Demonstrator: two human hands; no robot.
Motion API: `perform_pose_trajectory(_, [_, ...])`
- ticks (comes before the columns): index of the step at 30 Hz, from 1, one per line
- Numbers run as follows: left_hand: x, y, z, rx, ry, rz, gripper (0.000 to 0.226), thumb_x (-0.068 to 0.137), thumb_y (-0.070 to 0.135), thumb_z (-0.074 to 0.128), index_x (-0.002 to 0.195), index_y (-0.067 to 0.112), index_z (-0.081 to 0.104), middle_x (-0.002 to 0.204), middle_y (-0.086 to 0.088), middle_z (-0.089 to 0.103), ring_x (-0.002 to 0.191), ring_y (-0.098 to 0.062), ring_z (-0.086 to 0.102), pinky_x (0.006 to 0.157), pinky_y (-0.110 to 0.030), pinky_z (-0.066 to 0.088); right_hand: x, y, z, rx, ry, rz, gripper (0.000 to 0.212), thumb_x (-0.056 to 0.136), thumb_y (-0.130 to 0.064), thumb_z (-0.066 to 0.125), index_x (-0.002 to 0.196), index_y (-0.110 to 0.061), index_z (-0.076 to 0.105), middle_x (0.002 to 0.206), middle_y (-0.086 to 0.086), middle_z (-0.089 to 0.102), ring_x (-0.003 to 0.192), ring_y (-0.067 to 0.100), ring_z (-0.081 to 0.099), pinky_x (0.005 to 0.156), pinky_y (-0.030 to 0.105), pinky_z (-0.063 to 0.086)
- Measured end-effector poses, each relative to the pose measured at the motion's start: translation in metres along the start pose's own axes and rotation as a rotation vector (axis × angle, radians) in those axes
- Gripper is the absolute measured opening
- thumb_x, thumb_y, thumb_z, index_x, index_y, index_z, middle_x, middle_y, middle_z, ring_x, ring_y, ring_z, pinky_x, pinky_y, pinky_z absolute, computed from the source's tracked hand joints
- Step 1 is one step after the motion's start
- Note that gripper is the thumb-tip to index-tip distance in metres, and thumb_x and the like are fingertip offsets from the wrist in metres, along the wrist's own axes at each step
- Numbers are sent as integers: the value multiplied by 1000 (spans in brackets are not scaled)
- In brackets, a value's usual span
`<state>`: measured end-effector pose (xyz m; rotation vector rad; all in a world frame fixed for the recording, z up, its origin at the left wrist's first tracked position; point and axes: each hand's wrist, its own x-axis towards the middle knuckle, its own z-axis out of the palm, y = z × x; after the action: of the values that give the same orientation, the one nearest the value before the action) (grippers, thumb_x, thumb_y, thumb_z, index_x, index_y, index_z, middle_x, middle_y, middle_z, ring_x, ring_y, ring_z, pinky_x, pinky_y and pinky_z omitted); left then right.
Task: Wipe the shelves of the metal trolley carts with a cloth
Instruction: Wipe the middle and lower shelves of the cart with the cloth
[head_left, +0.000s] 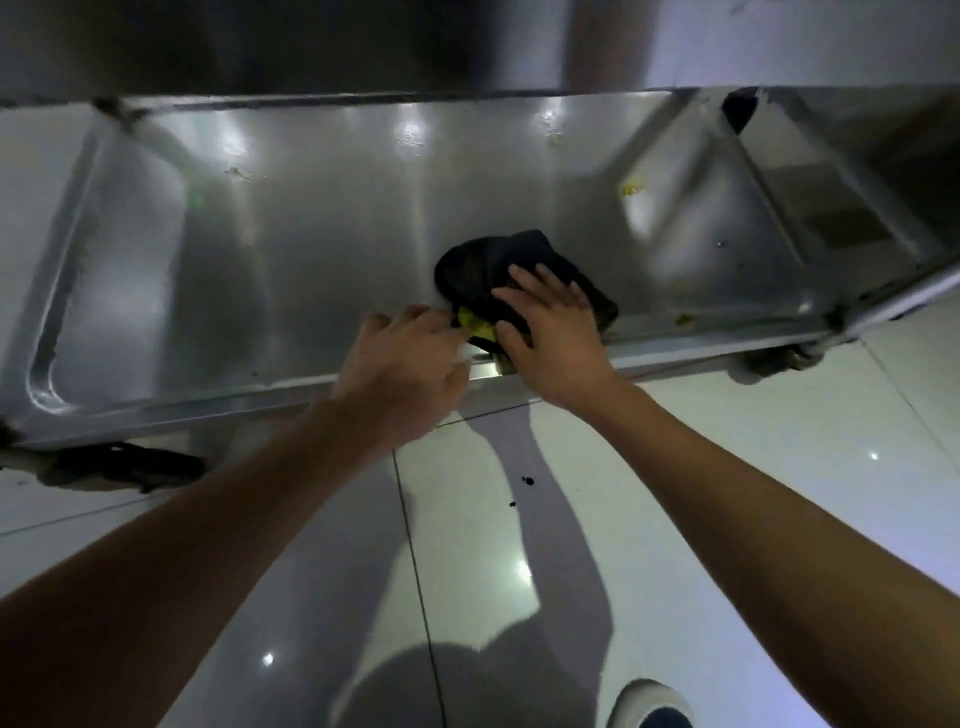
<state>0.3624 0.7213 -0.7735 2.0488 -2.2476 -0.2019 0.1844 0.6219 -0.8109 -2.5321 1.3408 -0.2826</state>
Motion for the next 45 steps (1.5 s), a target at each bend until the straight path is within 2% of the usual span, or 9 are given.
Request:
perform_pose_trajectory(3, [3,30,16,-50,51,-28,44,87,35,41,120,22,67,122,-1,65,107,-26,57,86,-42,41,-10,13,-3,25,2,-41,45,103,-39,42,146,-27,49,162,-3,30,153,21,17,122,50,11])
perform_pose_trajectory(8, [-4,50,26,-67,107,-10,43,83,29,45,116,15,69,122,-5,65,113,-31,56,87,-46,42,-25,47,-22,-5,-85,-18,45,103,-41,41,148,-34,44,164,-7,25,153,21,15,121,51,10])
perform_pose_trajectory(14, [10,57,38,-30,109,-36,51,87,35,30,116,17,68,120,-4,65,108,-29,55,87,-46,41,-33,55,-10,22,29,26,43,99,-36,44,141,-32,53,161,-7,32,152,20,19,121,52,10])
perform_pose_trajectory(17, [15,70,45,-40,219,-27,43,85,27,40,109,11,73,112,-9,67,106,-34,56,85,-48,44,-31,69,-14,49,54,15,42,96,-34,44,136,-31,58,158,-7,37,150,20,24,122,51,12])
perform_pose_trajectory(22, [33,91,48,-51,273,-26,34,81,23,49,99,12,75,107,-8,69,100,-35,57,82,-47,46,-35,142,-44,94,99,172,39,97,-17,49,132,-27,63,158,-9,38,151,19,23,122,50,13])
perform_pose_trajectory(29, [63,83,44,-47,230,-122,28,85,33,50,95,24,75,111,3,68,104,-28,54,88,-41,36,-45,248,-82,-46,162,456,43,101,-17,44,141,-26,55,162,-5,30,152,22,19,123,49,11])
perform_pose_trajectory(36, [64,71,44,-77,304,-94,23,84,23,57,93,27,78,105,7,70,95,-26,60,86,-40,38,-40,208,-67,-46,200,444,45,97,-16,47,140,-26,56,160,-5,35,150,22,24,121,50,19])
perform_pose_trajectory(39, [61,69,45,-85,336,-52,22,82,20,62,93,26,79,103,5,73,88,-29,64,84,-40,40,-30,156,-52,-54,163,322,47,95,-18,51,140,-30,56,159,-7,36,150,18,26,118,45,23])
perform_pose_trajectory(45, [58,69,52,-65,382,-22,20,79,19,66,91,22,80,98,-2,74,84,-32,67,80,-43,45,20,73,-16,-70,-13,10,46,97,-25,48,141,-36,53,159,-15,34,150,12,22,119,42,17])
